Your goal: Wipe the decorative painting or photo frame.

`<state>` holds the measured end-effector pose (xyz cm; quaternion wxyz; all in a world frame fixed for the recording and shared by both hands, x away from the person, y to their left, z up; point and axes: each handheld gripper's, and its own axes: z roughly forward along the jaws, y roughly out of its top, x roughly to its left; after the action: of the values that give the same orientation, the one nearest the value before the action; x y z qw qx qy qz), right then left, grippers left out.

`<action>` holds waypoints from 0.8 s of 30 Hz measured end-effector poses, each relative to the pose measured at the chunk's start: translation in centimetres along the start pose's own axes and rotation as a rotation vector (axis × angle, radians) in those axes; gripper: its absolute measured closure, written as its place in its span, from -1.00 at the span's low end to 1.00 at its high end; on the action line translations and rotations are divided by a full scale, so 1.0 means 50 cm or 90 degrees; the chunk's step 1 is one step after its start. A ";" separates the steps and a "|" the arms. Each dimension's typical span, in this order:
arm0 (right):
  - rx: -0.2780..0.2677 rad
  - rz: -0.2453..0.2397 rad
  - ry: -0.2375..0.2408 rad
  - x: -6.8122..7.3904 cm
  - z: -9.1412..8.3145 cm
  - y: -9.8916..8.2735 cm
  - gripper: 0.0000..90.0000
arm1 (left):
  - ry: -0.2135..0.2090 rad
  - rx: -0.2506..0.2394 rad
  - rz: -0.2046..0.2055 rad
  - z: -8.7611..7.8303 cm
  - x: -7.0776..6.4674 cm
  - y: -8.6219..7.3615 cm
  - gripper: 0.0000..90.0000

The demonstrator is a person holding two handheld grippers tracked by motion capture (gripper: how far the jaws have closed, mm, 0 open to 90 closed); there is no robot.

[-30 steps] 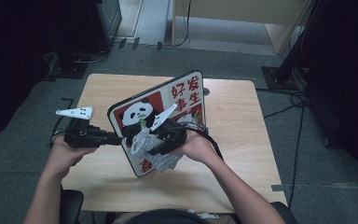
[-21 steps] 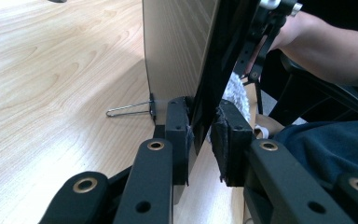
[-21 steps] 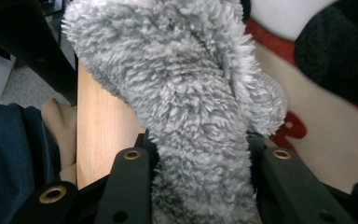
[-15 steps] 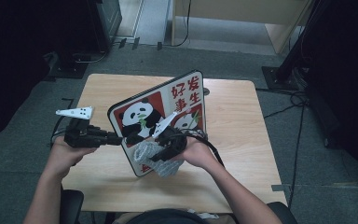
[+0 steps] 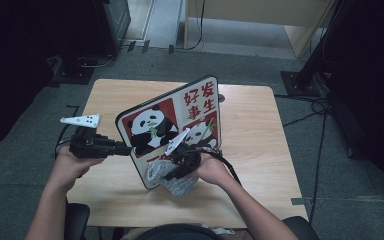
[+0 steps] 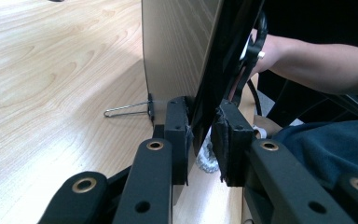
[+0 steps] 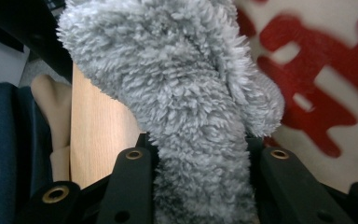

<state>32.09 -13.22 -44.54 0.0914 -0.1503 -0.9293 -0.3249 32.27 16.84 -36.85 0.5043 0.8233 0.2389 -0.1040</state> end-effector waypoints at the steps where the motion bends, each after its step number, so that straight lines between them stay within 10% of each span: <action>1: 0.004 -0.002 -0.003 -0.001 0.003 -0.003 0.51 | -0.001 0.000 -0.001 0.000 0.000 0.000 0.70; 24: 0.027 0.021 0.022 0.004 -0.007 -0.010 0.51 | -0.002 -0.003 -0.019 0.000 0.010 -0.002 0.63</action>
<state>31.75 -13.76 -44.52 0.1159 -0.1582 -0.9315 -0.3062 32.65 17.02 -37.14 0.5050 0.8183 0.2506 -0.1118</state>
